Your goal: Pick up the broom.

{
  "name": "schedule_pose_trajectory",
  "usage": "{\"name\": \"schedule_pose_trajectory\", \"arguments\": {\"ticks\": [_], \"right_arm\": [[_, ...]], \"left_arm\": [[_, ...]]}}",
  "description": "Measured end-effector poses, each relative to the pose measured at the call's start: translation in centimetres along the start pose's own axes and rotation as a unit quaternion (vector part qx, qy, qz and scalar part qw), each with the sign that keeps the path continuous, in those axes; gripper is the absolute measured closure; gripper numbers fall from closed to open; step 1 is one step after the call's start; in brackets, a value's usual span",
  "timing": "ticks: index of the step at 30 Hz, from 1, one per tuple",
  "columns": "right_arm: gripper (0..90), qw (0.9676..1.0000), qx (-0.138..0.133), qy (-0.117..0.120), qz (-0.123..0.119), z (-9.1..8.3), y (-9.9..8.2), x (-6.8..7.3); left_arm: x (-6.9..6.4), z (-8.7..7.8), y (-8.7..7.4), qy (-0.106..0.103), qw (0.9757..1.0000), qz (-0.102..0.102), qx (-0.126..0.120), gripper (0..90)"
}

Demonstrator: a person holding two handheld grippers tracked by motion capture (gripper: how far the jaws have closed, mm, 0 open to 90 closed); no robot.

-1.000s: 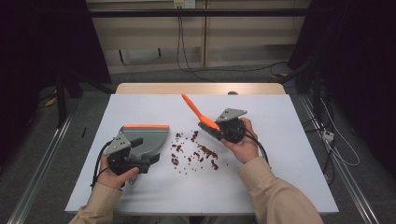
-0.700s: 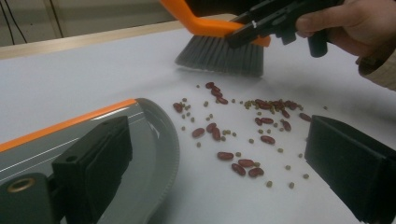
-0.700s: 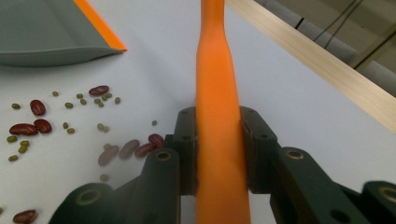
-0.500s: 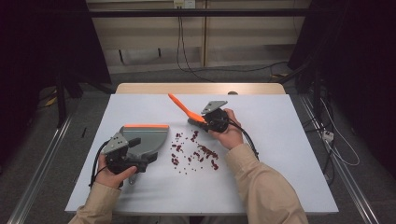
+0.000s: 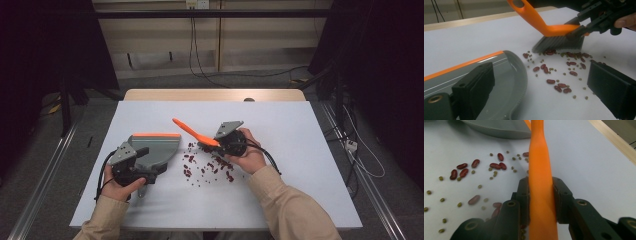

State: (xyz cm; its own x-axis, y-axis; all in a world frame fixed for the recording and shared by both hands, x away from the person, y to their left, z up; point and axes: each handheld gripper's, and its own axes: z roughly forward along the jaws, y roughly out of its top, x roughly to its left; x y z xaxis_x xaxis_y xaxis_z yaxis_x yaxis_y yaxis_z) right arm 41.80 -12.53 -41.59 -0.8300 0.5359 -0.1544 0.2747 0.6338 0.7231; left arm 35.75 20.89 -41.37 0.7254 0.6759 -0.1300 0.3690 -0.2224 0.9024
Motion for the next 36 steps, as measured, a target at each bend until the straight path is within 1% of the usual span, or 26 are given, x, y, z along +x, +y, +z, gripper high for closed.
{"name": "schedule_pose_trajectory", "arguments": {"ticks": [5,6,9,12,14,15,17,20,22,25,27,28,29,30,31,33,34,36], "right_arm": [[71.0,1.0000,-0.002,0.007,0.000,-0.7,-0.4,0.9],[71.0,0.9999,-0.001,0.010,-0.004,-0.9,-0.4,1.0],[71.1,0.9999,-0.003,0.009,-0.003,-1.2,-0.6,1.3],[71.1,0.9997,-0.017,0.009,0.015,-1.5,-0.5,1.0],[71.1,0.9992,-0.032,0.001,0.023,-1.7,-0.2,0.5],[71.2,0.9989,-0.036,0.003,0.031,-1.7,0.0,0.1],[71.1,0.9983,-0.043,-0.002,0.040,-1.4,0.5,-0.5],[71.1,0.9982,-0.044,-0.004,0.040,-0.3,1.6,-1.0],[71.1,0.9982,-0.044,-0.004,0.041,0.8,2.3,-1.2],[71.1,0.9986,-0.038,-0.014,0.034,2.5,3.1,-1.9],[71.1,0.9982,-0.037,-0.011,0.047,3.5,3.4,-2.6],[71.1,0.9984,-0.029,-0.014,0.046,4.1,3.5,-2.7],[71.1,0.9989,-0.022,-0.015,0.037,4.4,3.5,-2.8],[71.1,0.9991,-0.019,-0.010,0.036,4.8,3.5,-2.7],[71.1,0.9987,-0.025,0.004,0.044,4.9,3.6,-2.7],[71.1,0.9994,-0.019,0.007,0.028,4.9,3.7,-2.2],[71.1,0.9996,-0.014,0.014,0.020,4.7,3.7,-2.0],[71.1,0.9997,-0.007,0.021,0.009,4.4,3.7,-1.6]], "left_arm": [[0.0,-0.1,0.0,0.001,1.0000,0.000,0.002,7.5],[0.0,-0.1,0.0,0.001,1.0000,0.001,0.003,7.5],[0.0,-0.1,0.0,0.001,1.0000,0.001,0.002,7.5],[-0.1,-0.2,0.1,0.001,1.0000,0.000,0.001,7.5],[-0.1,-0.1,0.1,-0.001,1.0000,0.001,0.002,7.5],[-0.1,0.0,0.0,-0.001,1.0000,0.001,0.003,7.5],[-0.1,0.0,0.0,-0.003,1.0000,0.002,0.004,7.5],[0.0,-0.1,0.1,-0.003,1.0000,-0.001,0.001,7.5],[0.1,-0.1,0.0,-0.003,1.0000,-0.003,0.002,7.5],[0.1,-0.1,0.0,-0.004,1.0000,-0.004,0.002,7.5],[0.1,-0.1,0.0,-0.003,1.0000,-0.006,0.000,7.5],[0.2,-0.2,0.0,-0.003,1.0000,-0.006,0.000,7.5],[0.2,-0.2,0.0,-0.002,1.0000,-0.007,0.000,7.5],[0.3,-0.3,0.0,-0.001,1.0000,-0.008,-0.001,7.5],[0.3,-0.3,0.0,-0.001,1.0000,-0.009,-0.002,7.5],[0.4,-0.4,0.0,0.001,1.0000,-0.009,-0.002,7.5],[0.4,-0.4,-0.1,0.002,1.0000,-0.009,-0.002,7.5],[0.4,-0.4,0.0,0.001,1.0000,-0.010,-0.001,7.5]]}}
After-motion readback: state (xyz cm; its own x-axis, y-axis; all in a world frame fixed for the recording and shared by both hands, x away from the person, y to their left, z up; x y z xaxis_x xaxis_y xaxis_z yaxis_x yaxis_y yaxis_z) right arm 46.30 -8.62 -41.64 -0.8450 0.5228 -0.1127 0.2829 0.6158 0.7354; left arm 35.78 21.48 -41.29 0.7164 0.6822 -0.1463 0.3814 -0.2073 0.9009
